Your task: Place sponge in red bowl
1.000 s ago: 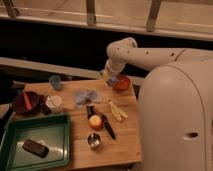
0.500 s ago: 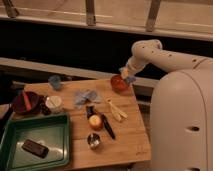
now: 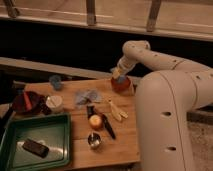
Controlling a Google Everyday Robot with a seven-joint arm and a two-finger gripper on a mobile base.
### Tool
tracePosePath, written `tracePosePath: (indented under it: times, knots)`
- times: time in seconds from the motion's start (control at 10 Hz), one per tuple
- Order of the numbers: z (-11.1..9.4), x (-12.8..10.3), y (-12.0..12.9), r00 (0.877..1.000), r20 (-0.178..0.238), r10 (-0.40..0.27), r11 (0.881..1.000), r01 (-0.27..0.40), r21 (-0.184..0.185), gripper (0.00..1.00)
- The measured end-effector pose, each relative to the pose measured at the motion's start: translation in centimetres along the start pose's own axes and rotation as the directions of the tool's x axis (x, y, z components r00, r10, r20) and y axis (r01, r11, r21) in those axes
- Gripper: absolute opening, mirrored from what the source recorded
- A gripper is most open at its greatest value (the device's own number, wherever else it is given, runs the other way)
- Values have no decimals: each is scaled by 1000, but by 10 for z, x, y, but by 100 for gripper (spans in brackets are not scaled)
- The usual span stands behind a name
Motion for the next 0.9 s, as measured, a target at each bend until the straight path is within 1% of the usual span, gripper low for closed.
tracePosePath:
  times: [0.1,0.2,0.4,0.6,0.7,0.8,0.9]
  knots:
    - [8,1,-3,1000,5,-1,1000,1,-5,14]
    - [12,-1,-6,1000,13,-3,1000,3,-7,22]
    - [6,1,-14,1000,24,-2,1000,2,3,40]
    - [0,6,-23,999,36,5,1000,-5,9,63]
    - [-2,6,-23,999,42,8,1000,-9,2,71]
    - [2,6,-19,999,53,9,999,-7,-32,79]
    - [3,7,-19,998,59,11,999,-8,-45,80]
